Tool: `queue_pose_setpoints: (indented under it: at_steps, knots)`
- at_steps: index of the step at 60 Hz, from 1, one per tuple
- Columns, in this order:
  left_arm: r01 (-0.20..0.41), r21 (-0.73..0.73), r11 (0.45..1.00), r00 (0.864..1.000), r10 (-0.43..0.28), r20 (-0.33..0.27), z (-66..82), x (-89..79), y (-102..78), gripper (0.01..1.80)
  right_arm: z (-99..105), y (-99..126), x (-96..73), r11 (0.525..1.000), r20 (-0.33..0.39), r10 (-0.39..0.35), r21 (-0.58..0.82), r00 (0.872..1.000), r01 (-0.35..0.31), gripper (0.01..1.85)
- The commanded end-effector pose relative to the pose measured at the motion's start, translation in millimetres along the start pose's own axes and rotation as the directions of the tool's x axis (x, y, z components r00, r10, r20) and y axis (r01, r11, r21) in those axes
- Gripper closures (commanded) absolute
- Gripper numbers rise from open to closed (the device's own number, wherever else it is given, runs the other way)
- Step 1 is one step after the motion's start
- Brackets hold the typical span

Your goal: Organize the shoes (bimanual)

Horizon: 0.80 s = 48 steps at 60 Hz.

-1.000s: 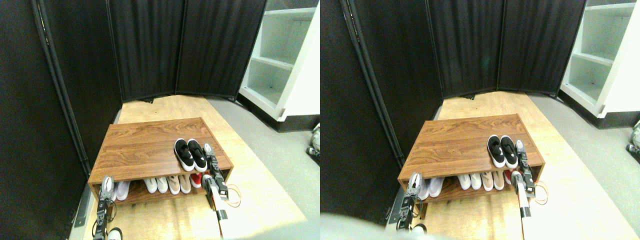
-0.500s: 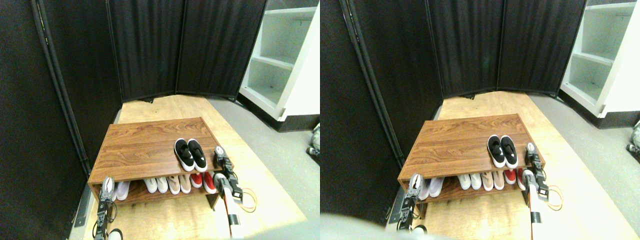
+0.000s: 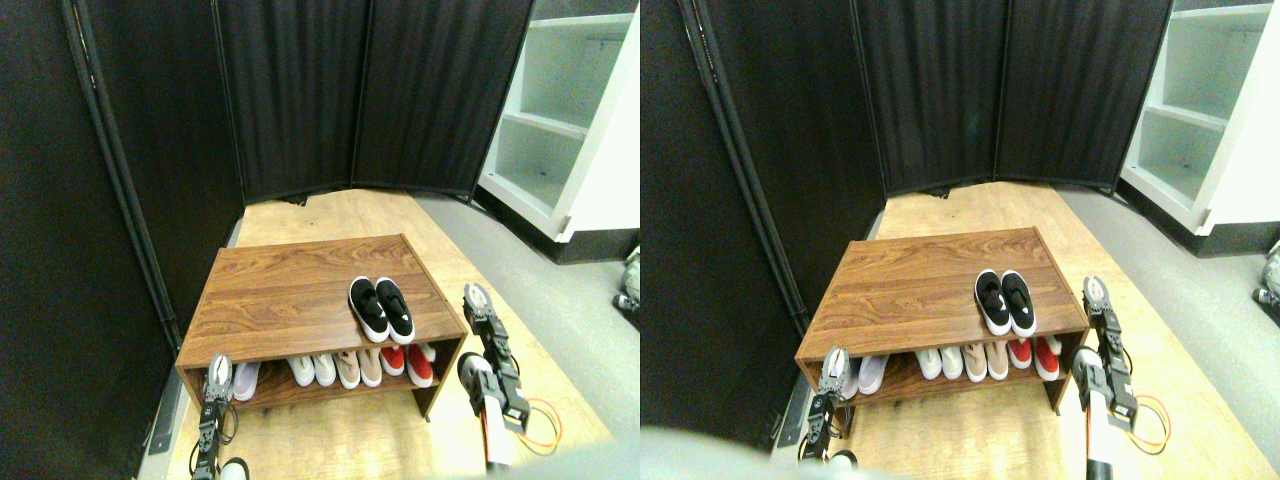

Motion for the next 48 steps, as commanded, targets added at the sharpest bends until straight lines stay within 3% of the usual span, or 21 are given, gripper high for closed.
queue_pose_setpoints:
  at_steps: [1,13,17,26,48]
  knots:
    - [0.049,-0.005,0.999,0.999,-0.049,0.018,3.4,0.8,-9.7,1.76,0,10,-7.9,0.994,-0.029,0.105,-0.007,0.994,-0.105,1.85]
    - [0.056,-0.015,0.998,0.998,-0.056,0.018,4.6,1.7,-8.7,1.77,-16,3,-31.7,0.995,-0.042,0.099,0.009,0.994,-0.099,1.85]
    - [0.058,-0.006,0.998,0.998,-0.058,0.015,4.9,2.1,-8.6,1.78,-21,-2,-36.8,0.994,-0.077,0.113,0.010,0.991,-0.113,1.85]
    - [0.059,-0.012,0.998,0.998,-0.058,0.020,5.1,5.0,-8.0,1.79,-36,-14,-53.6,0.998,-0.106,0.062,0.030,0.992,-0.059,1.85]
    - [0.043,-0.005,0.999,0.999,-0.043,0.026,5.5,9.6,-5.9,1.79,-56,-27,-61.8,0.998,-0.176,0.056,0.041,0.983,-0.050,1.85]
